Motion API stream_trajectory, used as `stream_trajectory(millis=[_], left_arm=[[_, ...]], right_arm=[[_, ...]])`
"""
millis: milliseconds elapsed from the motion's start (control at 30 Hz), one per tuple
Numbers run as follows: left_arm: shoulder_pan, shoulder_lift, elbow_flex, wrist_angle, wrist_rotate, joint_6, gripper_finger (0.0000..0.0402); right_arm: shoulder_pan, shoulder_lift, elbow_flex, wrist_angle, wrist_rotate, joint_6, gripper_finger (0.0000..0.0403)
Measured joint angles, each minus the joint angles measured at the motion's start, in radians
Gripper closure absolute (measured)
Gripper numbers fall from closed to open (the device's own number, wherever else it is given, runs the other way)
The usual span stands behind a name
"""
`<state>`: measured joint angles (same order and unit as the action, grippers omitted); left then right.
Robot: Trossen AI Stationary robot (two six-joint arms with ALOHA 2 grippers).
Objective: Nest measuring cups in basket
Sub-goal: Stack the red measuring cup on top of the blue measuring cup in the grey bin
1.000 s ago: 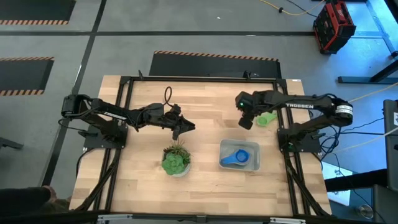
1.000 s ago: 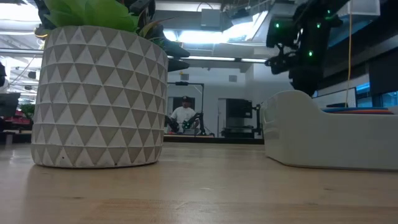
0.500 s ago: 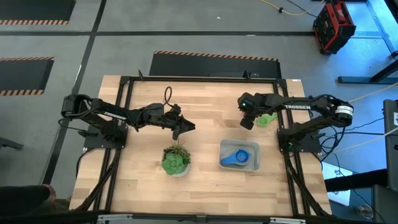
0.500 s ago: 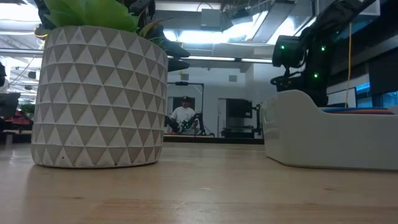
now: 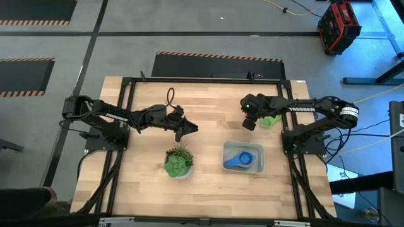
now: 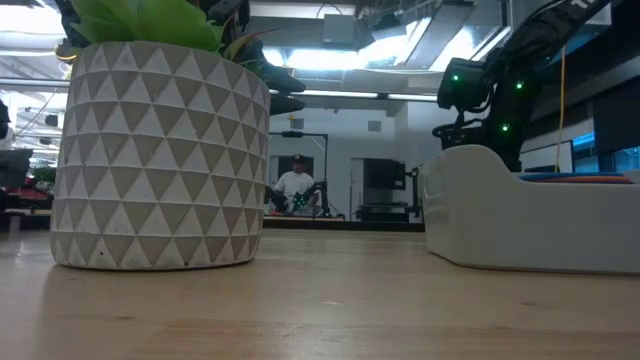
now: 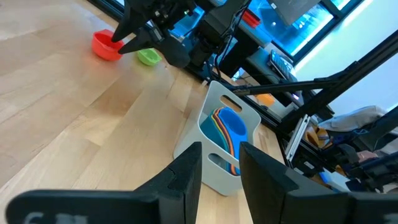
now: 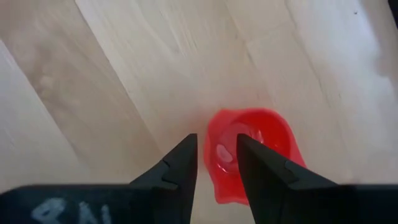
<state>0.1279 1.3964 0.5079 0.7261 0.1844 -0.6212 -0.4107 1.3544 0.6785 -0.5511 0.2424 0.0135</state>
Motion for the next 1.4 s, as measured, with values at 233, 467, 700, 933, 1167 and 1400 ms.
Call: stream_trajectory(millis=[233, 467, 700, 933, 1167, 1400], left_arm=[[0.0, 0.0, 0.0, 0.0, 0.0, -0.005, 0.0302], [0.0, 0.0, 0.0, 0.0, 0.0, -0.005, 0.0302], [0.0, 0.0, 0.0, 0.0, 0.0, -0.005, 0.0302], [0.0, 0.0, 0.0, 0.0, 0.0, -0.005, 0.0302], [0.0, 0.0, 0.0, 0.0, 0.0, -0.005, 0.0302], [0.0, 0.0, 0.0, 0.0, 0.0, -0.005, 0.0302]], right_arm=[[-0.002, 0.001, 0.0, 0.003, 0.0, -0.025, 0.0286], [-0.057, 0.048, 0.0, 0.011, 0.0, -0.026, 0.0286], [-0.079, 0.084, -0.001, 0.048, 0.001, -0.026, 0.0286], [-0.079, 0.085, -0.001, 0.063, 0.001, -0.026, 0.0286], [-0.079, 0.085, -0.001, 0.062, 0.001, -0.026, 0.0327], [-0.079, 0.085, -0.001, 0.062, 0.0, -0.026, 0.0391]])
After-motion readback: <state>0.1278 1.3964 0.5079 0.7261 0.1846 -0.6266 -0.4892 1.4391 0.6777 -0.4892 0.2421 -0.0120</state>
